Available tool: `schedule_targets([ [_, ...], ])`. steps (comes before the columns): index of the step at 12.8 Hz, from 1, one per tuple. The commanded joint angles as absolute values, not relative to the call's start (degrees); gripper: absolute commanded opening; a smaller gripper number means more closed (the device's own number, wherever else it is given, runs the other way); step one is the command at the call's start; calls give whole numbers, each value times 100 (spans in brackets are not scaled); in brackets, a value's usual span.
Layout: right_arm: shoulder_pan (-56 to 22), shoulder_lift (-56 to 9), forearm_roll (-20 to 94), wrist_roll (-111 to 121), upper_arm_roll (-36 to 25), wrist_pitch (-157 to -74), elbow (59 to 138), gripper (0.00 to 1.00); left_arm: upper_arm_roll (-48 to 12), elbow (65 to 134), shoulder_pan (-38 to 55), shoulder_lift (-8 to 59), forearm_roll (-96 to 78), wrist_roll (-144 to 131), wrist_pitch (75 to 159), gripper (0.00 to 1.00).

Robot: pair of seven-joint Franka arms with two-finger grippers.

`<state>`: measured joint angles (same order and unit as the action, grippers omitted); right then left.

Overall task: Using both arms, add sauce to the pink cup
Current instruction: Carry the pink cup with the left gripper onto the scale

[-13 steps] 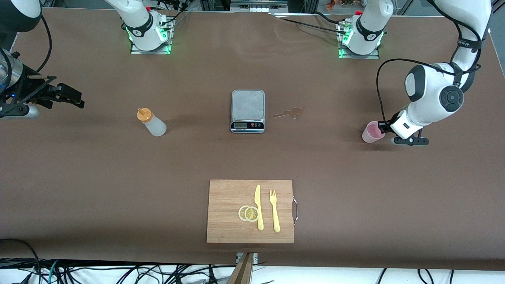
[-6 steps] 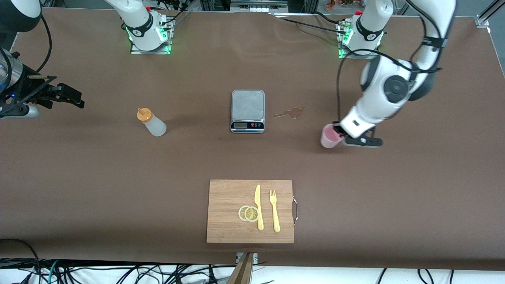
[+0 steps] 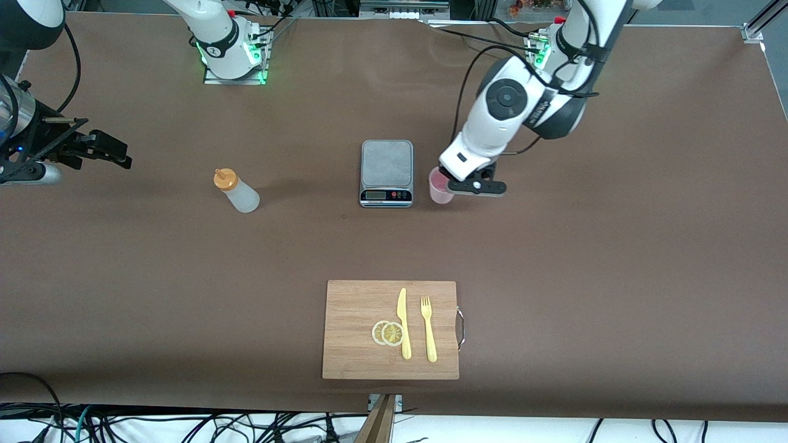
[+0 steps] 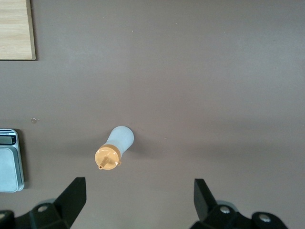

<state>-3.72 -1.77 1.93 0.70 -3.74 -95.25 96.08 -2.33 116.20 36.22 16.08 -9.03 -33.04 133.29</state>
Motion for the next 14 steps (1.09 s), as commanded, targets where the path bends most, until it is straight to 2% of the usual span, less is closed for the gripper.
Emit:
schedule_targets([
  [1,-360,-220,246,35,-369,-9475,9483,100,-123,11128,4138,1977,-1177,-3909,13201,0],
  [5,-352,-228,246,35,-369,-9466,9483,100,-132,10916,4526,2355,-1729,-4096,13219,0],
  [11,-352,-228,237,52,-369,-9466,9483,100,-202,10934,4720,2513,-1916,-4192,13219,0],
  [12,-360,-229,202,79,-369,-9466,9483,100,-211,10934,4728,2522,-1916,-4192,13210,9],
  [13,-360,-220,193,79,-369,-9466,9483,100,-211,10934,4720,2514,-1916,-4184,13201,44],
  [14,-360,-220,219,70,-369,-9457,9475,100,-202,10925,4685,2479,-1916,-4166,13201,99],
])
